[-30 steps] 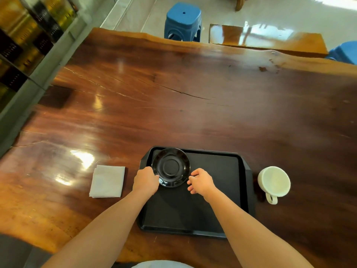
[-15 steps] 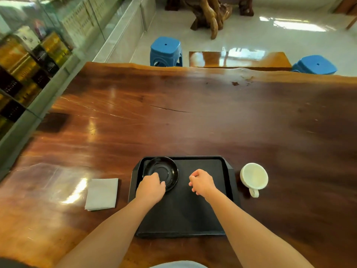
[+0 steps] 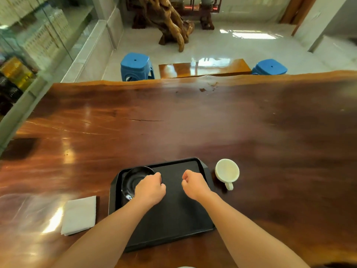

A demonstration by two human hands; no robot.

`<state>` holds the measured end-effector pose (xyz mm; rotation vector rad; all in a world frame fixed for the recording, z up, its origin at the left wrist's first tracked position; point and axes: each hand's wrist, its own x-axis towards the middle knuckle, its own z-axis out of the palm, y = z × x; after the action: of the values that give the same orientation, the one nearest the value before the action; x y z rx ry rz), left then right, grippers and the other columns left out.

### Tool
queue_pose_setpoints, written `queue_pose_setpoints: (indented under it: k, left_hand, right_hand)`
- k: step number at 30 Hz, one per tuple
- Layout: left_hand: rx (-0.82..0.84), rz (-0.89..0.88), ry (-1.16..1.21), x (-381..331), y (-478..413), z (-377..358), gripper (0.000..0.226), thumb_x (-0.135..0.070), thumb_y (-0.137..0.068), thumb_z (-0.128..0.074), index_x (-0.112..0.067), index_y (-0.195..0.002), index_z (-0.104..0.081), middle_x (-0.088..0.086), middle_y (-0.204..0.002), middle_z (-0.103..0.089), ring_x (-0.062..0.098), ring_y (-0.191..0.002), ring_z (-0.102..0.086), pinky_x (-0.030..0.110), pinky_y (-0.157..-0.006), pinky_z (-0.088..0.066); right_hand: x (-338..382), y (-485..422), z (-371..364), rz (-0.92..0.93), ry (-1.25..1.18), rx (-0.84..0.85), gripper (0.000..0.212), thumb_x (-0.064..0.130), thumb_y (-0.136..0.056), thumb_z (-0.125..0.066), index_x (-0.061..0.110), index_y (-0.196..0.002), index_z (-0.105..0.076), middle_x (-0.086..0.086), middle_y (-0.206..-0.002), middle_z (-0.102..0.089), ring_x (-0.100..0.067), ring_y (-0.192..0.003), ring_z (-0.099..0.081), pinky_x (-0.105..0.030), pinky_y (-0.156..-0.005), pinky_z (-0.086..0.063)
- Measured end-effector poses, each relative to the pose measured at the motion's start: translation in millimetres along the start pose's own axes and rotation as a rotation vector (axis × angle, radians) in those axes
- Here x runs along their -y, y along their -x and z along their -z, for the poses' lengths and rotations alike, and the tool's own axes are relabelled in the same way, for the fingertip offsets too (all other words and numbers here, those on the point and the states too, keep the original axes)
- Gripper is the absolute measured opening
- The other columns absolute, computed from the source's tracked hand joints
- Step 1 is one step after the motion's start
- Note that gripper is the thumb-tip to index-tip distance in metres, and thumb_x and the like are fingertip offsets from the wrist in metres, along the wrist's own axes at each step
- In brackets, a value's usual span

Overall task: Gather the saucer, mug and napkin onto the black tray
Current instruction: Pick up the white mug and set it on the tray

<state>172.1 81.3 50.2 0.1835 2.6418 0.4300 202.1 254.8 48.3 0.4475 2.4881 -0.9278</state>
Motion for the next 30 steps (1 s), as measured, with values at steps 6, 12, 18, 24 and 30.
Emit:
queue_pose_setpoints:
  k: [6, 12, 18, 24, 30]
  left_hand:
    - [0.002, -0.109, -0.06, -35.8, -12.1, -6.4, 0.015, -0.026, -0.093, -0.049, -0.013, -0.095, -0.055, 0.007, -0.093, -0.066, 0.03, -0.083, -0.062, 0.036, -0.066, -0.048]
    - [0.025, -0.159, -0.094, -61.5, -20.4, -18.4, 0.012, -0.024, -0.091, -0.047, -0.013, -0.093, -0.052, 0.007, -0.095, -0.065, 0.029, -0.079, -0.058, 0.034, -0.061, -0.041]
    - [0.088, -0.208, -0.111, -86.2, -32.5, -29.3, 0.012, -0.023, -0.092, -0.046, -0.013, -0.093, -0.052, 0.006, -0.094, -0.063, 0.028, -0.079, -0.059, 0.035, -0.059, -0.041]
    - [0.139, -0.257, -0.113, -117.0, -48.9, -46.6, 0.01, -0.022, -0.092, -0.047, -0.013, -0.09, -0.049, 0.006, -0.09, -0.062, 0.028, -0.076, -0.057, 0.036, -0.059, -0.043]
    - [0.173, -0.313, -0.074, -145.8, -65.7, -68.0, 0.012, -0.019, -0.092, -0.051, -0.011, -0.1, -0.051, 0.008, -0.094, -0.06, 0.031, -0.082, -0.06, 0.041, -0.065, -0.051]
  right_hand:
    - [-34.6, 15.0, 22.1, -0.043, 0.078, -0.025, 0.023, 0.019, -0.095, -0.045, 0.012, -0.113, -0.056, -0.009, -0.112, -0.063, -0.029, -0.093, -0.061, -0.039, -0.08, -0.053]
    - [-72.8, 25.3, 38.5, -0.147, 0.035, -0.074, 0.019, 0.016, -0.091, -0.045, 0.012, -0.105, -0.058, -0.008, -0.101, -0.061, -0.029, -0.089, -0.058, -0.038, -0.078, -0.053]
    - [-106.7, 27.9, 51.5, -0.251, 0.028, -0.148, 0.018, 0.018, -0.092, -0.047, 0.016, -0.104, -0.06, -0.007, -0.102, -0.062, -0.025, -0.082, -0.059, -0.032, -0.069, -0.047]
    - [-131.9, 23.5, 63.2, -0.332, 0.074, -0.2, 0.014, 0.02, -0.092, -0.046, 0.014, -0.097, -0.058, -0.009, -0.102, -0.066, -0.029, -0.081, -0.058, -0.034, -0.069, -0.049]
    - [-156.0, 9.6, 72.4, -0.41, 0.03, -0.225, 0.019, 0.015, -0.091, -0.05, 0.013, -0.108, -0.058, -0.012, -0.105, -0.065, -0.03, -0.085, -0.059, -0.036, -0.073, -0.051]
